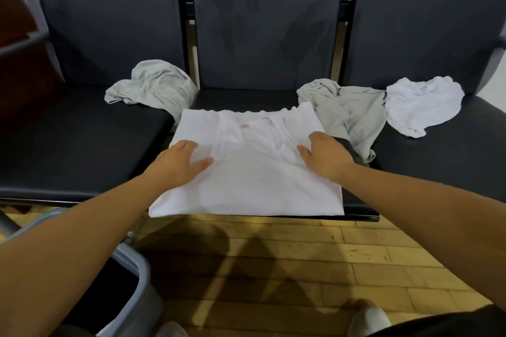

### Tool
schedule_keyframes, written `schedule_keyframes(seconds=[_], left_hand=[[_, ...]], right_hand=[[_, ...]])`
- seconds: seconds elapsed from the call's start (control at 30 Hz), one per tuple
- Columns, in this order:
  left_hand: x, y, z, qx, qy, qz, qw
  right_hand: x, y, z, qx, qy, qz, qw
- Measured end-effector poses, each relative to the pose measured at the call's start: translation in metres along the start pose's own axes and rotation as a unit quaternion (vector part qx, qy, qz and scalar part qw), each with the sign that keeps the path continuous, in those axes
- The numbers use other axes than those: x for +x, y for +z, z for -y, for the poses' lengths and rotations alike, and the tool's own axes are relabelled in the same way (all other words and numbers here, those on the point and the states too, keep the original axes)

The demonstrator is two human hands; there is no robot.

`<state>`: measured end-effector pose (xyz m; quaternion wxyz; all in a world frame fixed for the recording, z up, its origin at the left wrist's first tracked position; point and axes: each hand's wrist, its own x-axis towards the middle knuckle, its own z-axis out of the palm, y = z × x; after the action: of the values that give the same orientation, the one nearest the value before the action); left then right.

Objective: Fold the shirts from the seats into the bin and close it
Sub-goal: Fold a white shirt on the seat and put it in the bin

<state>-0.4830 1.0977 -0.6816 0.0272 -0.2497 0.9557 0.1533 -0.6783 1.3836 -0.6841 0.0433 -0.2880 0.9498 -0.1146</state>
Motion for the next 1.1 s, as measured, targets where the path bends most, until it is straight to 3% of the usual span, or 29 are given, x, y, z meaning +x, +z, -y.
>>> schedule_keyframes(seconds=[0.3,0.47,0.7,0.9,1.0,1.1], left_hand=[[0.087,0.011,-0.025,0.029,0.005,0.009,1.000],[0.105,0.030,-0.001,0.069,-0.026,-0.023,0.997],[0.135,0.001,-0.002,-0.015,-0.015,-0.057,0.998],[0.182,-0.018,-0.015,-0.009,0.018,-0.037,0.999],[0.200,-0.023,-0.013,0.057,-0.007,0.012,0.998],[0.209,-0.024,0.000,0.101,-0.002,-0.027,0.995]], right_hand=[[0.100,0.026,0.018,0.013,-0.051,0.031,0.998],[0.113,0.044,-0.013,-0.016,-0.035,-0.025,0.999],[0.138,0.015,0.000,0.047,-0.031,-0.103,0.993],[0.177,-0.003,0.015,-0.001,-0.051,0.055,0.997],[0.194,-0.006,0.008,-0.077,-0.048,0.065,0.994],[0.205,-0.010,0.002,-0.108,-0.024,0.058,0.992]])
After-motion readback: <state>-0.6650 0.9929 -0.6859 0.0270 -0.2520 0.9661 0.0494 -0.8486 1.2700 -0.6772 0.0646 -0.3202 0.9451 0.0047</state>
